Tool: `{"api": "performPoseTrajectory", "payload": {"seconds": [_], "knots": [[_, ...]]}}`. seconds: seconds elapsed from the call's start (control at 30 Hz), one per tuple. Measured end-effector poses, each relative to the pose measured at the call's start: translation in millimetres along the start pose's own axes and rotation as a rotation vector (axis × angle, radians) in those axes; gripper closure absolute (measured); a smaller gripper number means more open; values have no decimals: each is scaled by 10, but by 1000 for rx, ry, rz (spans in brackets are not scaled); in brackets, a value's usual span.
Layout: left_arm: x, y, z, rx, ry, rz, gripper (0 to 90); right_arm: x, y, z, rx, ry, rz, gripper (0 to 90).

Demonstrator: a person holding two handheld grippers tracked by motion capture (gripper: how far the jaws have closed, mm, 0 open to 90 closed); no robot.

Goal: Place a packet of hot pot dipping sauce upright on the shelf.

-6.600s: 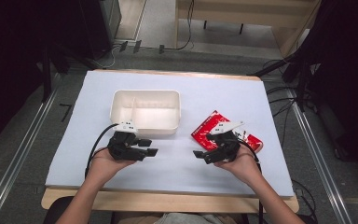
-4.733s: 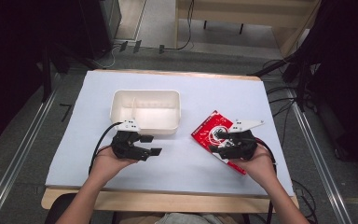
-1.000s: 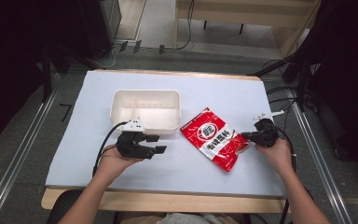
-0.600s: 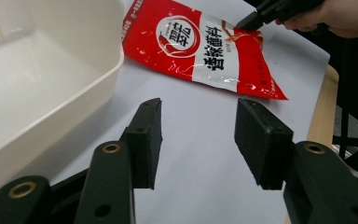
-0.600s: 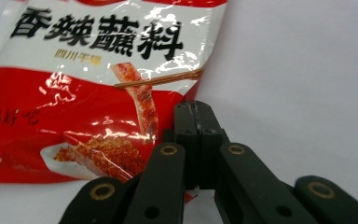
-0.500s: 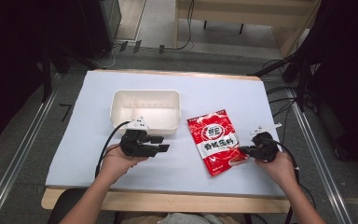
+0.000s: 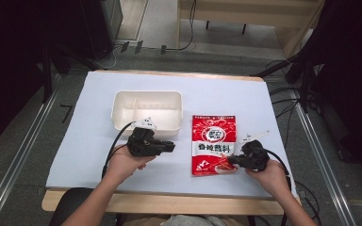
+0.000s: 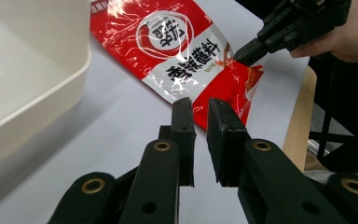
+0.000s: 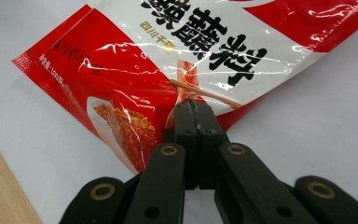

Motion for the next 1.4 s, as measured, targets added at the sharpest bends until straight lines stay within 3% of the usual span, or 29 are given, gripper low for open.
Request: {"api": "performPoseTrajectory", "payload": {"seconds": [0.17,0.23,0.33,0.47,0.67,0.73,0.83,1.07,1.17,1.27,1.4], "knots": [[89,-15,58,30,4,-21,847,-9,5,16,5,20,5,900],[150,-10,133,49,-2,-22,895,-87,73,81,-15,-14,49,900],[202,-2,182,51,-14,-18,900,-146,109,125,-2,-33,81,869],[355,-4,265,74,-22,-35,900,-161,134,211,1,-64,103,786],[498,52,295,74,-4,-4,900,-179,218,292,16,-67,162,657],[536,54,304,75,5,-11,900,-172,236,312,20,-72,170,608],[739,28,364,88,27,-43,900,-167,267,328,17,-80,187,550],[1024,-55,428,97,27,-42,900,-155,286,368,2,-81,193,522],[1112,-108,425,102,37,-66,900,-153,294,359,2,-84,189,520],[1159,-160,405,108,52,-95,900,-155,302,367,-3,-83,192,518],[1178,-178,399,108,47,-91,900,-168,312,384,10,-85,198,515]]}}
Point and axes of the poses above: each handheld gripper's, and its own axes: x roughly forward along the jaws, y roughly out of its top, z roughly to its right, the point moved 7 cm from there along x, roughly forward along the jaws, and after that the axes turned 8 degrees about z, right-handed, at the moved point
